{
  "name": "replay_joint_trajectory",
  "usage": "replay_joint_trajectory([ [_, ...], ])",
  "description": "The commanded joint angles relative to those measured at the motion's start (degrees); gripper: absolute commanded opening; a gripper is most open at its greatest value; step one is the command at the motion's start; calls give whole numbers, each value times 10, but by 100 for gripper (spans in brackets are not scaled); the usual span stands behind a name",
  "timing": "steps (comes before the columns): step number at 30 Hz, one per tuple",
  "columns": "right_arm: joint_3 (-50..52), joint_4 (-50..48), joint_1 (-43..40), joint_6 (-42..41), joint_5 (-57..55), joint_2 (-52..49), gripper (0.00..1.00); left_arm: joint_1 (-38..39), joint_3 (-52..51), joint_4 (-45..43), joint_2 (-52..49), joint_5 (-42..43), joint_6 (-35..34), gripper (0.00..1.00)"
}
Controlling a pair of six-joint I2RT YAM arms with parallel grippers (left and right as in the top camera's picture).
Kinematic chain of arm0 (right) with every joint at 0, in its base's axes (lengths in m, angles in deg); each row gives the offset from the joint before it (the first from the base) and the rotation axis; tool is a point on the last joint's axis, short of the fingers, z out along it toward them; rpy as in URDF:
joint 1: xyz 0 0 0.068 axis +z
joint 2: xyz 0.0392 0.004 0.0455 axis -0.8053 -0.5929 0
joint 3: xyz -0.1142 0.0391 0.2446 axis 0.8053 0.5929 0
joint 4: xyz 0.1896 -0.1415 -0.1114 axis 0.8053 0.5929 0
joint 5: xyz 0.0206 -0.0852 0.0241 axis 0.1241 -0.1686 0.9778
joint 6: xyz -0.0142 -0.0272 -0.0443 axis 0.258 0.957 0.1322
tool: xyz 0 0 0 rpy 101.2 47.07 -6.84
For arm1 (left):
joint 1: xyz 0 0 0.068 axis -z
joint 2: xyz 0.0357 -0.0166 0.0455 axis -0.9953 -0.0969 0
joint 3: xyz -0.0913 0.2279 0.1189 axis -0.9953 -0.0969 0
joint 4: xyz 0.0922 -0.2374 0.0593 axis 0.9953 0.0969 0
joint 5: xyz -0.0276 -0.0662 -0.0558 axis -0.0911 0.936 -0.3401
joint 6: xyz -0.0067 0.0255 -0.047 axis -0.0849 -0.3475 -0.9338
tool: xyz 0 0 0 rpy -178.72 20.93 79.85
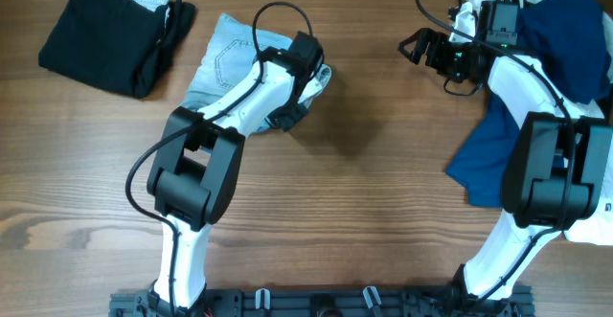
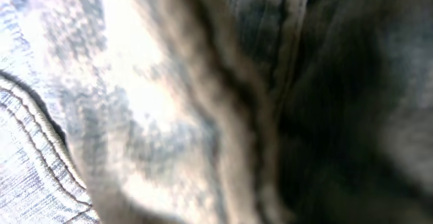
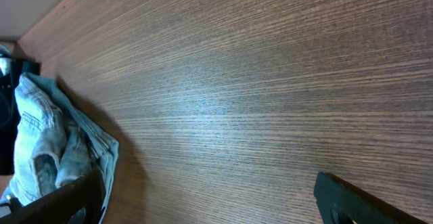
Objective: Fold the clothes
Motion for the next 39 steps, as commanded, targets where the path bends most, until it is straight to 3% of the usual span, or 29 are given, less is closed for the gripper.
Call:
replay_joint_trajectory([
  [1,6,-6,3,10,-6,5,99,-14,19,1,-3,-11,-102,4],
  [6,6,-6,3,10,-6,5,100,-51,102,-2,130,-18,-141,4],
  [12,6,-7,3,9,-5,5,99,-114,104,-78,241,-21,-134,4],
  [16,6,-7,3,7,-5,5,99,-157,104,-106,269,-25,-59,4],
  [28,6,-29,3,6,-30,5,99,-363,104,-271,224,-59,56,4],
  [39,6,-40,3,12,-31,5,99,-419,104,-418,86,-49,59,4],
])
